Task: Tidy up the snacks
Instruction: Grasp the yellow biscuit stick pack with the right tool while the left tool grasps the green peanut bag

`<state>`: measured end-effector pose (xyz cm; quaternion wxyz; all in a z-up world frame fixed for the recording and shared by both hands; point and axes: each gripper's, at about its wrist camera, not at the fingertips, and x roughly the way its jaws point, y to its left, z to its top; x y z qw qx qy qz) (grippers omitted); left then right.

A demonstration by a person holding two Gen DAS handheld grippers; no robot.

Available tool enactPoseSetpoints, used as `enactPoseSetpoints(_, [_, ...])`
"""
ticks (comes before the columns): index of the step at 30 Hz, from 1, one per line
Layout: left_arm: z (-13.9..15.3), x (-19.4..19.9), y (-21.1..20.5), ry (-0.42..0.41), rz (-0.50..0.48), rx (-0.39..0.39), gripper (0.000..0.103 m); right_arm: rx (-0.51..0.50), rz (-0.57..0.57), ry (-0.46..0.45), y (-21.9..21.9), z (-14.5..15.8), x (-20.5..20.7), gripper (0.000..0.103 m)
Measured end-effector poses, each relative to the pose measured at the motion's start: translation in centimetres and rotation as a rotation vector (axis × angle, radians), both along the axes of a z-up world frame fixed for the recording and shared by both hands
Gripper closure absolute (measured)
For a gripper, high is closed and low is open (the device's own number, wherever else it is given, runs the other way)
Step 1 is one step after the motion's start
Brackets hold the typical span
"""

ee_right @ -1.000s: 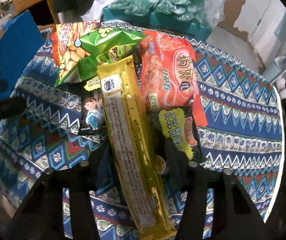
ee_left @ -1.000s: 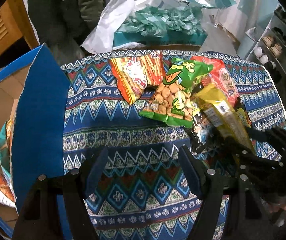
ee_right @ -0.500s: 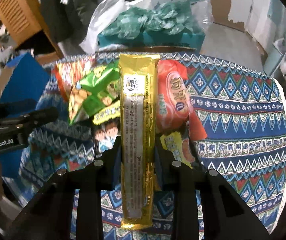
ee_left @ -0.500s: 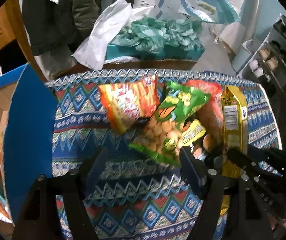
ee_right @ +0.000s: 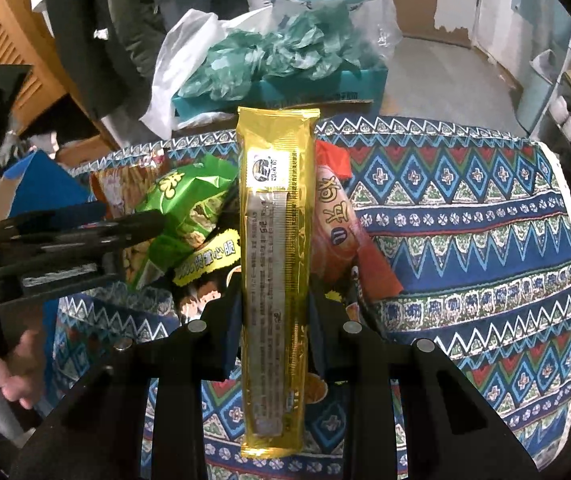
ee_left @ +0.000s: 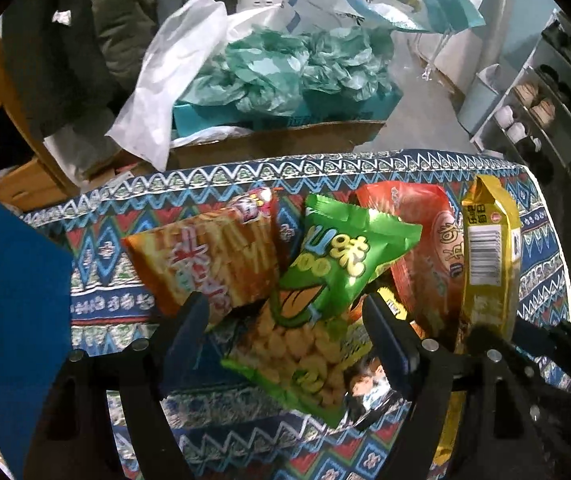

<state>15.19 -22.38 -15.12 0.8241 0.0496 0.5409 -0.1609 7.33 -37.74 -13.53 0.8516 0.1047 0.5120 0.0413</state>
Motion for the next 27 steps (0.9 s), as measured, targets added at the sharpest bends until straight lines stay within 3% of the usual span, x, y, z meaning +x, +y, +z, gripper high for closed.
enactPoseSetpoints(8, [-0.7,0.5,-0.9,-0.010,0.007,-0.005,0.023,0.001,-0.005,0.001,-0.1,0.0,0.1,0.076])
enactPoseSetpoints(13, [-0.9,0.0,-1.4,-0.046,-0.038,0.071,0.050,0.003,-0.009,0.003,-0.1,0.0,0.2,0.076])
enactPoseSetpoints(21, [-0.5,-1.2,-0.3,-0.025,-0.029,0.037,0.074,-0.009,-0.008,0.000,0.1,0.3,0.1,0.076])
enactPoseSetpoints(27, [0.0,-2.6,1.7,0.027,0.028,-0.040,0.076,-0.016,0.003,-0.014,0.8,1.0,-0.2,0.076])
